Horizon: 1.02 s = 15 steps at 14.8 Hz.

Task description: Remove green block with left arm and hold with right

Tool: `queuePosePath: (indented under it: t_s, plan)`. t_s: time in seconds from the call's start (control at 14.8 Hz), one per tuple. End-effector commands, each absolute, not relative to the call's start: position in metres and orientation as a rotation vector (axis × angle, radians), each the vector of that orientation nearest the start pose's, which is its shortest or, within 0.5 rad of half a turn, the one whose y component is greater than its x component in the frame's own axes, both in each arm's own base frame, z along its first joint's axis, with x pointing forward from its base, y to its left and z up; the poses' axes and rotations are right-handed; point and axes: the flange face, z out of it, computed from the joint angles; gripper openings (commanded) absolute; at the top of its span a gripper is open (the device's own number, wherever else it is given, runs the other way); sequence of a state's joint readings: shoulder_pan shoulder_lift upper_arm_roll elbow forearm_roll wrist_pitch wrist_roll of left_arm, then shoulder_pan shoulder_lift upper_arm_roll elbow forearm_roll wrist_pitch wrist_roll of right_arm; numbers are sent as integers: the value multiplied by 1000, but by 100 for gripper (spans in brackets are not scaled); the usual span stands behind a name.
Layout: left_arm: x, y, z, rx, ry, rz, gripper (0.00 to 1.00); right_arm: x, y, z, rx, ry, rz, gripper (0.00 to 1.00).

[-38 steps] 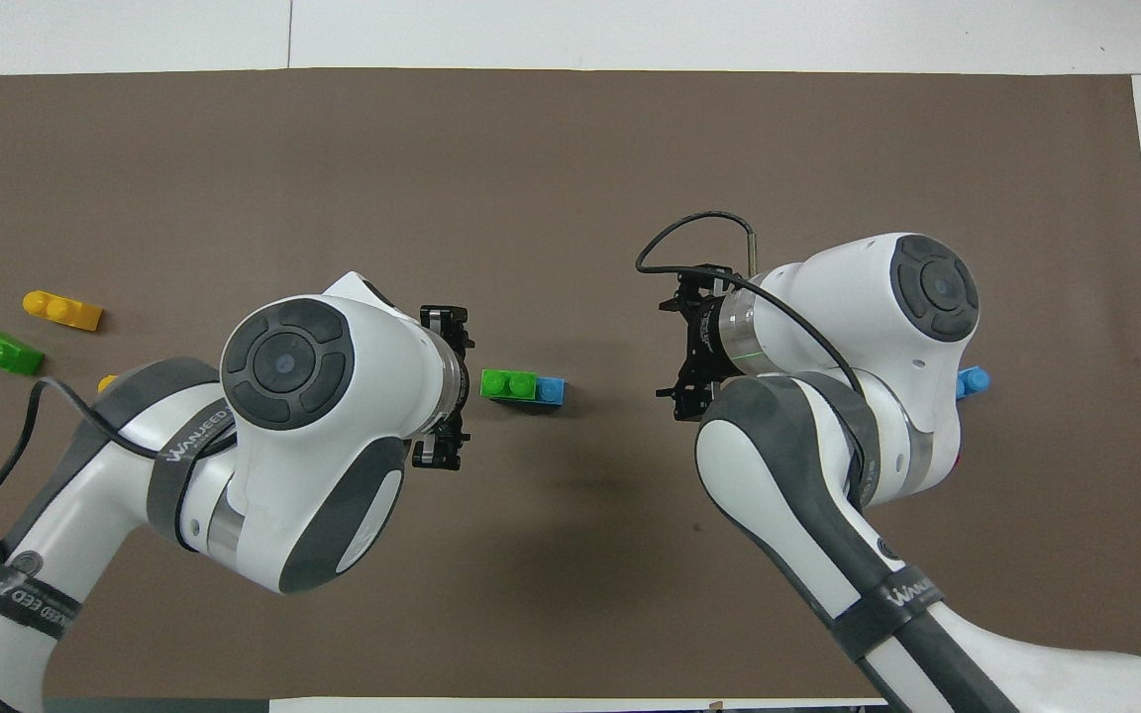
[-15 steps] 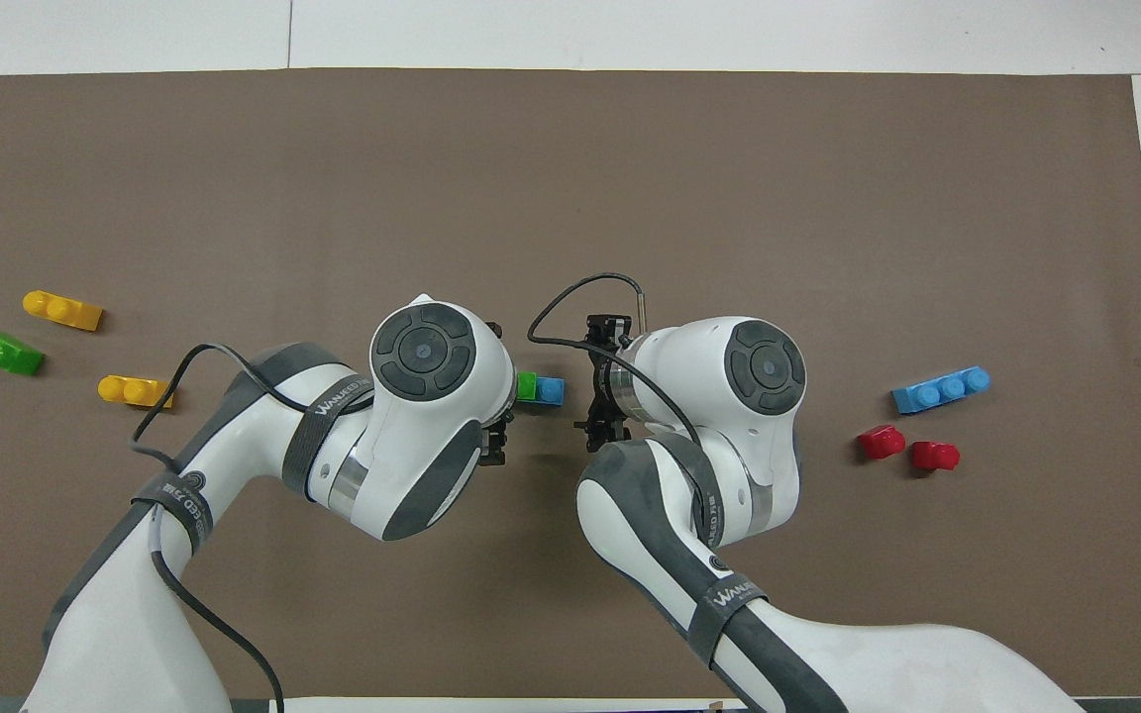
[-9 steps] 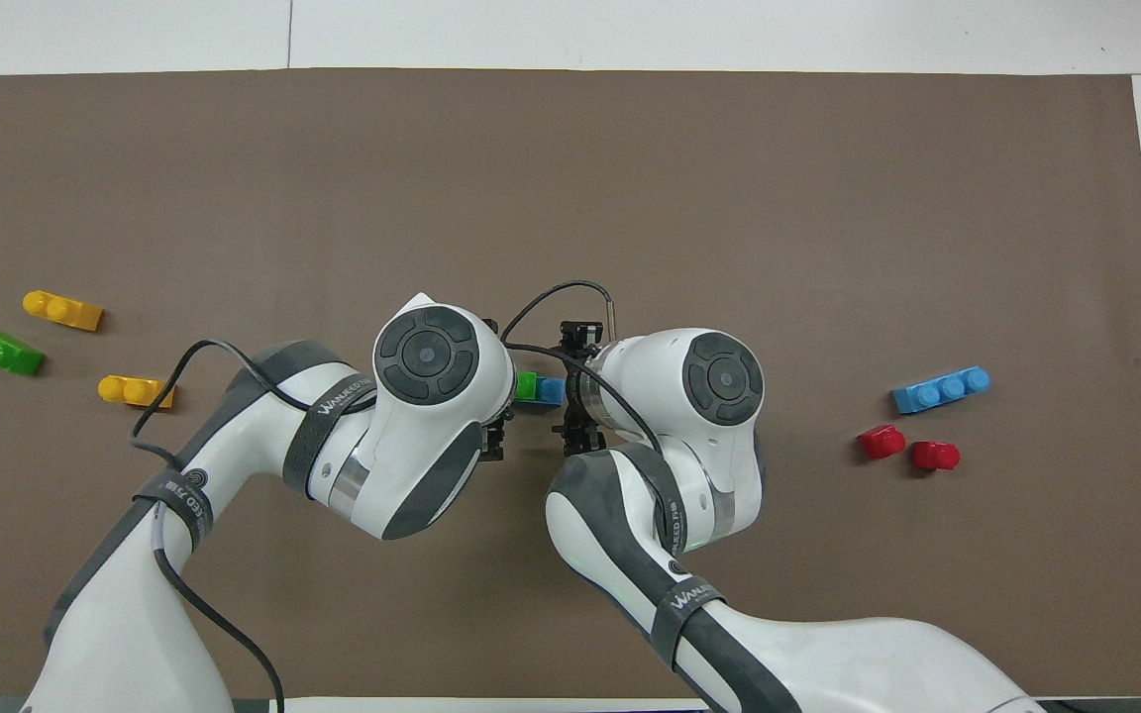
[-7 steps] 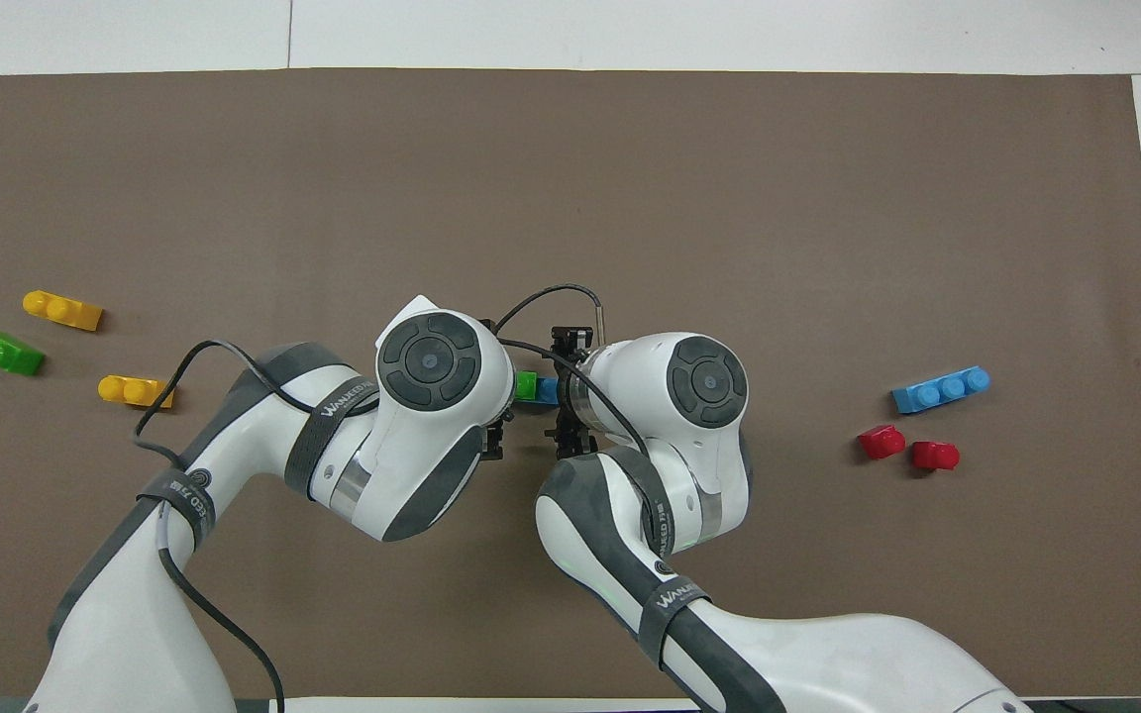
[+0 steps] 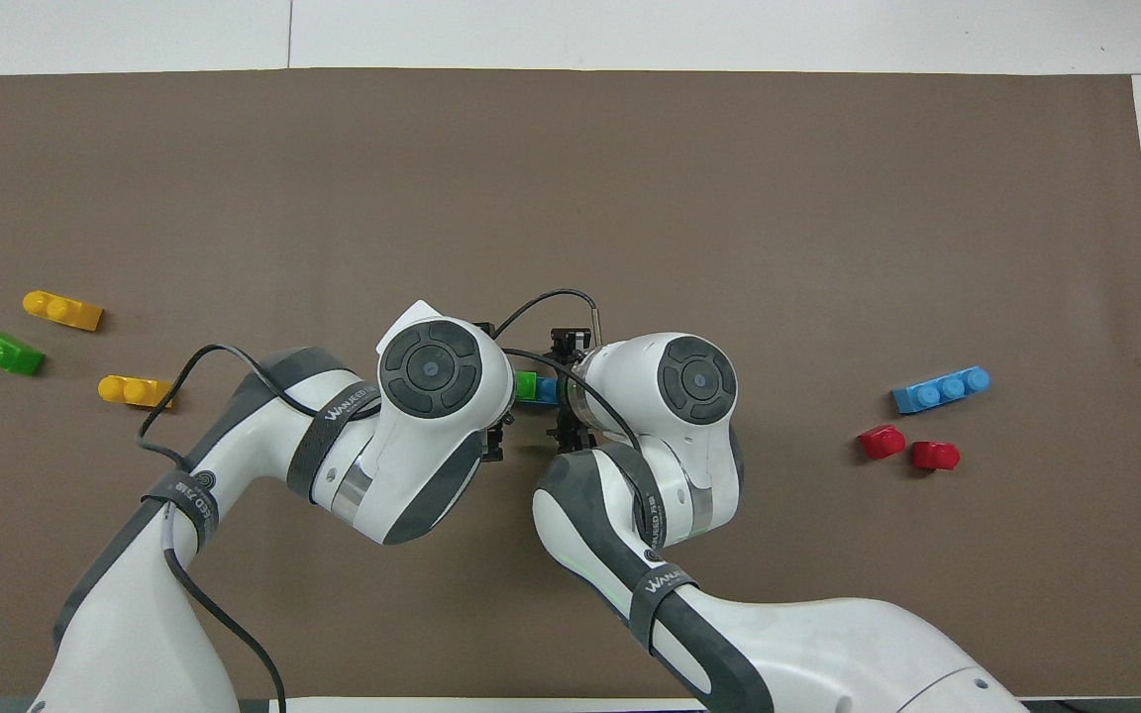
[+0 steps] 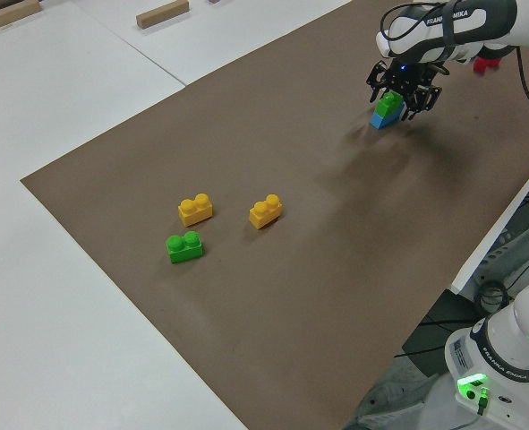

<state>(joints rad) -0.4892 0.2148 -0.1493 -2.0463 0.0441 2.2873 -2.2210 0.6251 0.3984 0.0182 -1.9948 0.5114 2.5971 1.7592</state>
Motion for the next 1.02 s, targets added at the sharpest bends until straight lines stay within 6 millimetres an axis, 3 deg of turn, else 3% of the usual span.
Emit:
queuePosePath:
  t_s: [0.0, 0.07, 0.2, 0.61, 0.75, 0.95]
  plan:
    - [471, -347, 336, -2255, -2250, -37, 100, 511, 366, 274, -2026, 1943, 316, 100]
    - [471, -347, 336, -2257, -2250, -39, 100, 512, 364, 274, -2023, 1948, 315, 99]
    - [472, -348, 337, -2260, -2256, -39, 100, 513, 363, 274, -2016, 1954, 317, 83]
    - [472, -348, 337, -2257, -2261, -40, 100, 519, 351, 272, -1954, 2008, 349, 8]
    - [472, -348, 337, -2258, -2262, -40, 100, 519, 351, 272, -1944, 2015, 358, 0]
    - [471, -349, 337, -2261, -2266, -39, 100, 518, 352, 273, -1943, 2011, 358, 0]
